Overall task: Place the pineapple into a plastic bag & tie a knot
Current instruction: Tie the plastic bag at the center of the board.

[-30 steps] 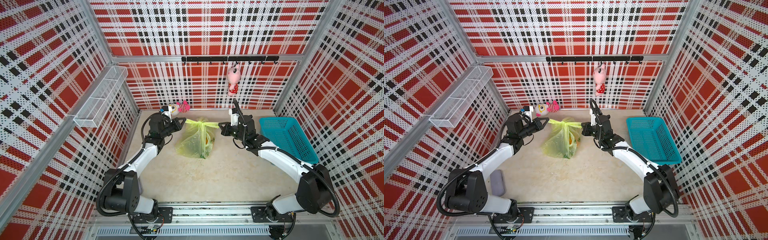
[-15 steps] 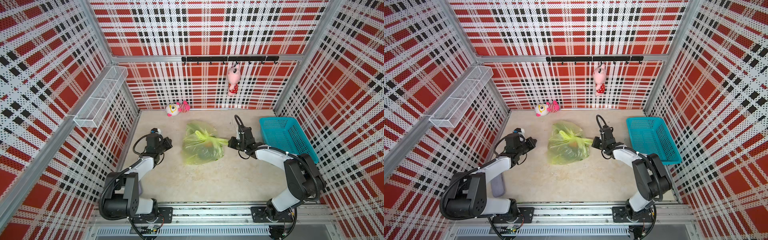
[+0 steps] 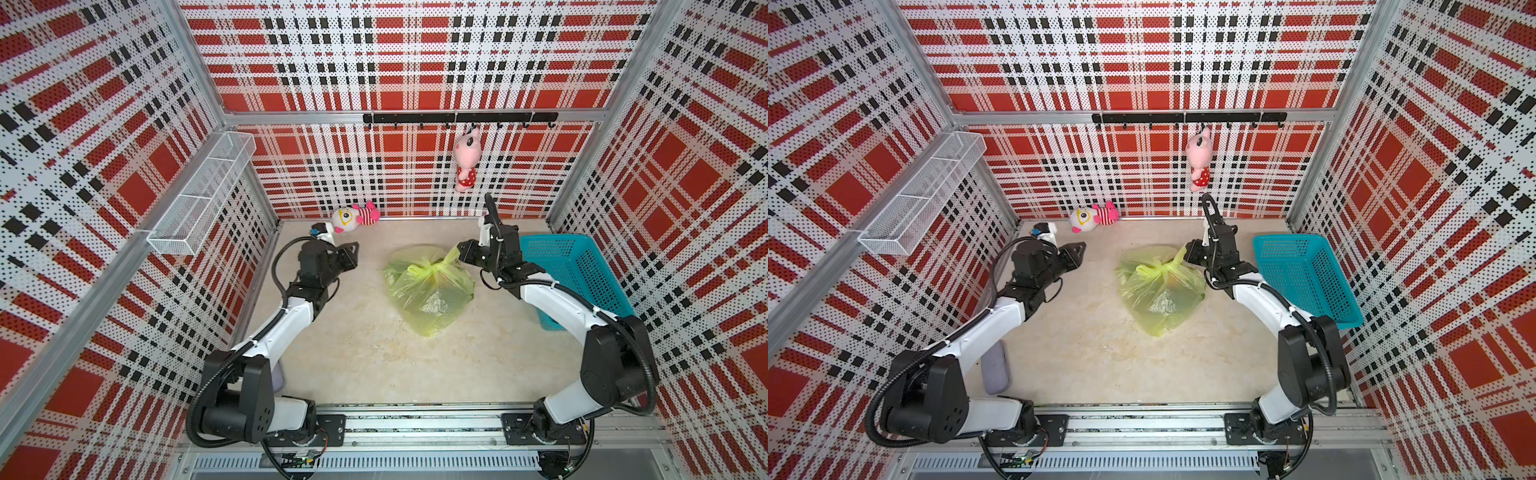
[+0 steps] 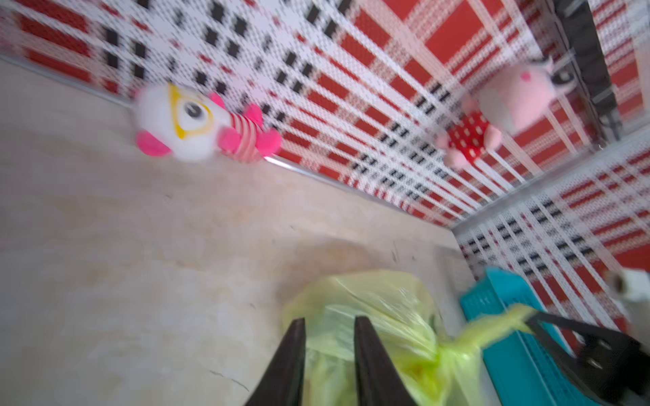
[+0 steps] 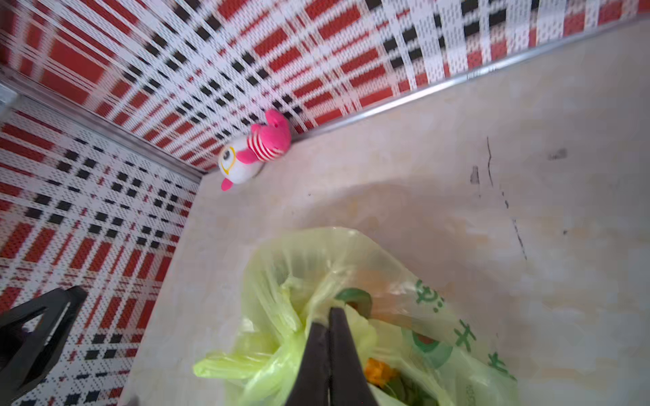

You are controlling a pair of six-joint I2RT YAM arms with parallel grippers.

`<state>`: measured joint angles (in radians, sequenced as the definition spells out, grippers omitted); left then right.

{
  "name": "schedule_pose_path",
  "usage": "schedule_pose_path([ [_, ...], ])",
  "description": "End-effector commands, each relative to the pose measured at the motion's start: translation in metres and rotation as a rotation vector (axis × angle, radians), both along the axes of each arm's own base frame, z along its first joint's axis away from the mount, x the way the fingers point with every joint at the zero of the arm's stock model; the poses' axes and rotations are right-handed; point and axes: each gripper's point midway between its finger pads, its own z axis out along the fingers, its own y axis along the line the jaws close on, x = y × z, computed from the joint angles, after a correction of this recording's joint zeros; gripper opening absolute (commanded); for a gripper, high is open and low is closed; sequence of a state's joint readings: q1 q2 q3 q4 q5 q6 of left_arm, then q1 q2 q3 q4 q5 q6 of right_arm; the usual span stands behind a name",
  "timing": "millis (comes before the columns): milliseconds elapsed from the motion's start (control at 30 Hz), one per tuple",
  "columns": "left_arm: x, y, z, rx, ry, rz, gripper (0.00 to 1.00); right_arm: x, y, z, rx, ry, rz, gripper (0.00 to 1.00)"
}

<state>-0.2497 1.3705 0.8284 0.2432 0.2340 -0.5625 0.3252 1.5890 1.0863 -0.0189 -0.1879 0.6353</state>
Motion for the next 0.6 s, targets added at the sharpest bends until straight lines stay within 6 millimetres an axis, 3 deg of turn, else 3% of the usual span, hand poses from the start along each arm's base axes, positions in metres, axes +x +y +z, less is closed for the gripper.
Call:
schedule_pose_path([
  [0, -0.018, -0.058, 0.003, -0.076, -0.019, -0.152, 0.55, -0.007, 0.007, -0.025, 0.019, 0.074, 0.036, 0.00],
  [133, -0.023, -0.097, -0.013, -0.129, 0.027, -0.218, 0.68, -0.007, 0.007, -0.030, 0.030, 0.082, 0.034, 0.00],
  [300, -0.014, -0.123, -0.026, -0.119, 0.058, -0.247, 0.68, -0.009, 0.009, -0.032, 0.041, 0.086, 0.040, 0.00],
  [467, -0.011, -0.126, -0.040, -0.109, 0.090, -0.243, 0.60, -0.011, 0.009, -0.032, 0.048, 0.086, 0.046, 0.00],
  [567, -0.013, -0.135, -0.040, -0.115, 0.097, -0.283, 0.48, -0.011, 0.010, -0.032, 0.053, 0.085, 0.046, 0.00],
])
